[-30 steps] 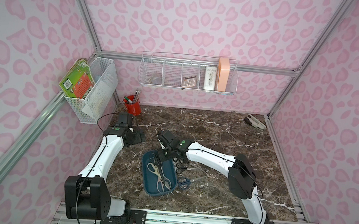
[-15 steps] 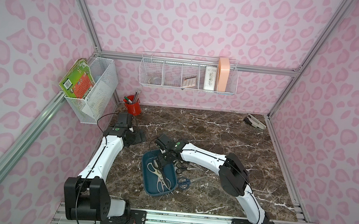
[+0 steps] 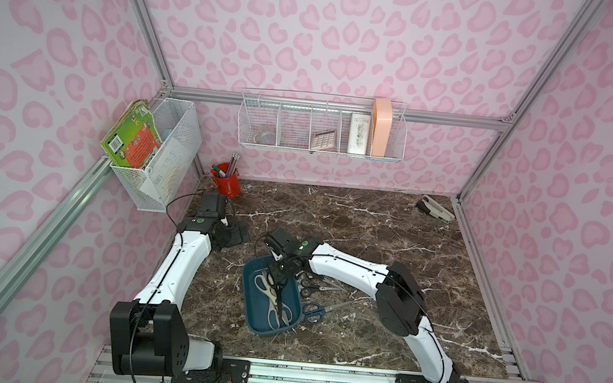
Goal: Put the scissors into the storage box
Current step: Place the scissors in the storage box.
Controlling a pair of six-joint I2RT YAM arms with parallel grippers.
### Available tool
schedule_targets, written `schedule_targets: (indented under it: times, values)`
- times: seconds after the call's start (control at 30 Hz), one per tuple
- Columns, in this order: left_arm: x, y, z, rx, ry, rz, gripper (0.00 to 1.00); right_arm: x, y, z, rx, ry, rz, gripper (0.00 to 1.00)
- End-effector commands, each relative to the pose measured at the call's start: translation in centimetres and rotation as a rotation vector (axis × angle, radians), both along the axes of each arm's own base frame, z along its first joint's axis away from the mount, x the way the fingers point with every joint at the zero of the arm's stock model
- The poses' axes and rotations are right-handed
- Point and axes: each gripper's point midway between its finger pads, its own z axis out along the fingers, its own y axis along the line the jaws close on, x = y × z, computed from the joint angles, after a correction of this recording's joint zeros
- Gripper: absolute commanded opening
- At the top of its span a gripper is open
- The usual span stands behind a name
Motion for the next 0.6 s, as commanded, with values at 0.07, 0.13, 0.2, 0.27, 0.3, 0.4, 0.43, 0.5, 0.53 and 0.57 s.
schedule_targets:
  times: [0.07, 0.13, 0.2, 0.27, 0.3, 0.4, 0.43, 0.5, 0.53, 0.57]
  values:
    - [0.3, -0.9, -0.6, -0.037, 0.005, -0.042, 0.99, 3.0, -1.1, 4.5, 0.101, -0.057, -0.025, 0.29]
    - [0.5, -1.6, -0.8, -0.070, 0.010, -0.067, 0.99, 4.3, -2.2, 5.5, 0.117, -0.081, -0.031, 0.28]
    - [0.7, -2.3, -1.0, -0.102, 0.012, -0.088, 0.98, 5.8, -3.7, 6.0, 0.108, -0.109, -0.038, 0.27]
    - [0.9, -3.0, -1.1, -0.135, 0.010, -0.122, 0.98, 7.3, -5.1, 5.8, 0.093, -0.120, -0.037, 0.27]
    - [1.0, -3.5, -1.2, -0.158, 0.006, -0.138, 0.98, 8.1, -6.0, 5.4, 0.080, -0.120, -0.035, 0.26]
    - [1.2, -4.6, -1.3, -0.193, -0.003, -0.177, 0.98, 10.7, -8.7, 4.2, 0.048, -0.119, -0.032, 0.26]
    - [1.2, -4.9, -1.3, -0.197, -0.005, -0.187, 0.98, 11.5, -9.5, 3.8, 0.039, -0.120, -0.028, 0.27]
    - [1.3, -5.3, -1.5, -0.198, -0.008, -0.199, 0.98, 13.2, -11.2, 3.1, 0.011, -0.132, -0.021, 0.28]
    - [1.4, -5.4, -1.5, -0.199, -0.008, -0.203, 0.98, 13.8, -11.7, 2.8, -0.008, -0.135, -0.006, 0.28]
    - [1.4, -5.5, -1.5, -0.197, -0.007, -0.205, 0.98, 14.4, -12.3, 2.3, -0.032, -0.136, 0.010, 0.28]
